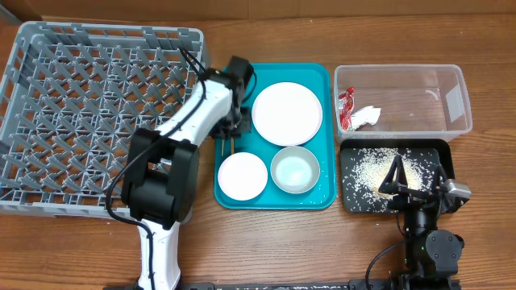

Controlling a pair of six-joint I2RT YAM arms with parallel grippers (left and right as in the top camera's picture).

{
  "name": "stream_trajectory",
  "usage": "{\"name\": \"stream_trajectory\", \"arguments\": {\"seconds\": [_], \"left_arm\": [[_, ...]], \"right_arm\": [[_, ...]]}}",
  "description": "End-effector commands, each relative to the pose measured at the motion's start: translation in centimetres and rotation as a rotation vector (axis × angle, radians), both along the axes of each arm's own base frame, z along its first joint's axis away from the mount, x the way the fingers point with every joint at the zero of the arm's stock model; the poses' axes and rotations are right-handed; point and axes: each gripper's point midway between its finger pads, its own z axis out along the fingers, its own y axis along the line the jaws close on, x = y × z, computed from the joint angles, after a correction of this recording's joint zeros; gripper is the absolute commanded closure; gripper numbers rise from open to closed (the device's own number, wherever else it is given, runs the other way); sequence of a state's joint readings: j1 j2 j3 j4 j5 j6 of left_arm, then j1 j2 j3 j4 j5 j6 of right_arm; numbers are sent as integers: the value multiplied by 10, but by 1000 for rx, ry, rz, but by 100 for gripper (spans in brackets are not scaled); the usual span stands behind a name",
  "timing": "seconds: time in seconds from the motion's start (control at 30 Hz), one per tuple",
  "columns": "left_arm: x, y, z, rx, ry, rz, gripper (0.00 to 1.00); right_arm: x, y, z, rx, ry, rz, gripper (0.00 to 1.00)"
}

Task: Sort waste into correct bins and load items into the dishwasher
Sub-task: 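Carry the chopstick left and drop it into the grey dish rack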

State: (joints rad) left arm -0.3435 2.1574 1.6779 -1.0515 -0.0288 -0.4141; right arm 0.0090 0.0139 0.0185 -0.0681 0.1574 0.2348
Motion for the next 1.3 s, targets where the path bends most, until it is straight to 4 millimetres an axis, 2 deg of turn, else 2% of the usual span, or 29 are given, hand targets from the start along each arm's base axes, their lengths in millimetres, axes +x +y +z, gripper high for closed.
{"name": "stream_trajectory", "arguments": {"seconds": [0.0, 0.1, 0.17, 0.27, 0.37, 0.53, 0.83, 0.9, 1.03, 1.27], "left_arm": [[32, 0, 76, -56, -174, -28, 96], [35, 2, 122, -60, -250, -126, 96], [30, 4, 143, -50, -277, -195, 96], [18, 15, 164, -5, -294, -222, 96], [3, 34, 174, 80, -272, -225, 96], [-20, 70, 175, 204, -176, -183, 96], [-26, 135, 168, 218, -104, -25, 96], [-24, 139, 167, 175, -104, -32, 96], [-17, 129, 163, 27, -121, -131, 96], [-17, 135, 140, 30, -101, -141, 96]], "right_arm": [[0, 0, -1, -7, -6, -2, 0], [0, 0, -1, -7, -6, -2, 0], [0, 0, -1, -7, -6, -2, 0], [0, 0, -1, -7, -6, -2, 0], [0, 0, -1, -7, -6, -2, 0], [0, 0, -1, -7, -6, -2, 0], [0, 0, -1, -7, -6, -2, 0], [0, 0, -1, -7, -6, -2, 0], [0, 0, -1, -7, -6, -2, 0], [0, 0, -1, -7, -6, -2, 0]]}}
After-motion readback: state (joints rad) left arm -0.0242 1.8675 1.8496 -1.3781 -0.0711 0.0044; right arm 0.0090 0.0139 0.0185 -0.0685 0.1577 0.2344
